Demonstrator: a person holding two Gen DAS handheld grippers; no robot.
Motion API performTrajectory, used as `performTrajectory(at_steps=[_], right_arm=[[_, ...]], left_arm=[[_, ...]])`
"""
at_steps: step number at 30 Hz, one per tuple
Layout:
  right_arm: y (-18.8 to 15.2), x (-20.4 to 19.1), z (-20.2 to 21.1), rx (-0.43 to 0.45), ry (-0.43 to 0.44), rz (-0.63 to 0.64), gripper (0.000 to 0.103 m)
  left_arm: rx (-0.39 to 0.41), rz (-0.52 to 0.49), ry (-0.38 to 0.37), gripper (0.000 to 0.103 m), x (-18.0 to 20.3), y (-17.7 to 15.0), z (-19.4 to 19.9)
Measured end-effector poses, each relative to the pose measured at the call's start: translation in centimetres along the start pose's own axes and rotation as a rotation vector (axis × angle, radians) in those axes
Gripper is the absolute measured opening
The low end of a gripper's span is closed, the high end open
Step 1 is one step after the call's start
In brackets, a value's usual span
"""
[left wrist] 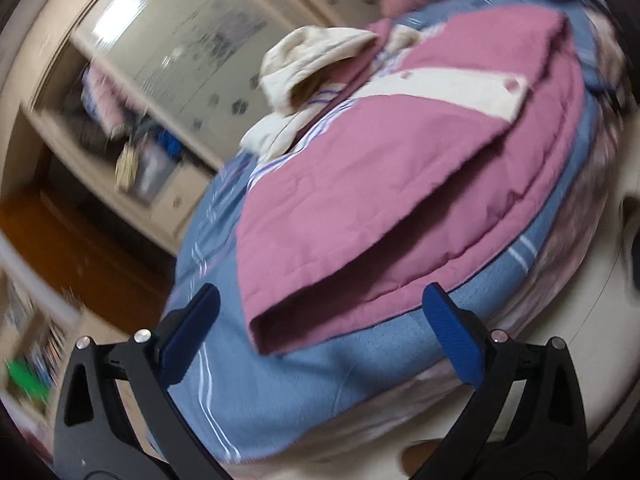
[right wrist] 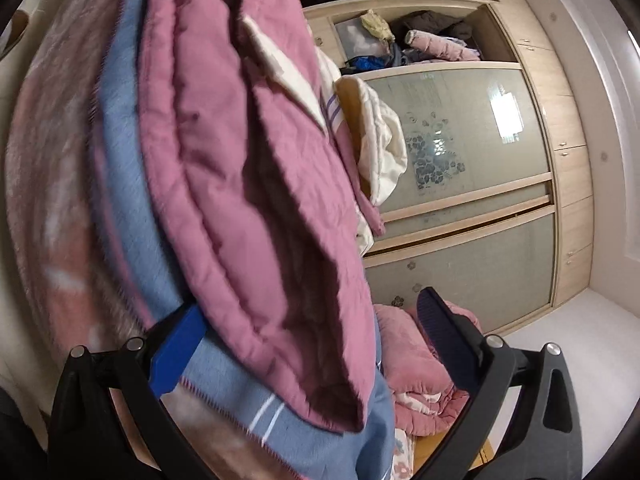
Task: Fold large clothes
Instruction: 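Grasp the jacket hem with both grippers and lift it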
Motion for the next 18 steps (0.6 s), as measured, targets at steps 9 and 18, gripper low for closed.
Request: performTrajectory(at_steps=[9,18], right_arm=[[0.6,1.8,-1.7,-0.010,-0.047,-0.078,0.102],[1.2,2.5,-2.6,-0.017,-0.049,-0.131,0.102]], left_arm=[[0.082,-0.397,0.011,0.101,4.7,-0.4,-1.4],[0.124,-0.507,0.033,0.101,6.4,-0.1,-2.6]])
Point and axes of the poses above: each gripper's, at about its wrist camera, not at the fingertips, and z roughly against the way its jaws point, x to its right, y to its top, the point moved 8 cm from there along -z, roughly the way its jaws point, and after that the axes turned 11 degrees about x, right-handed, at the moved point
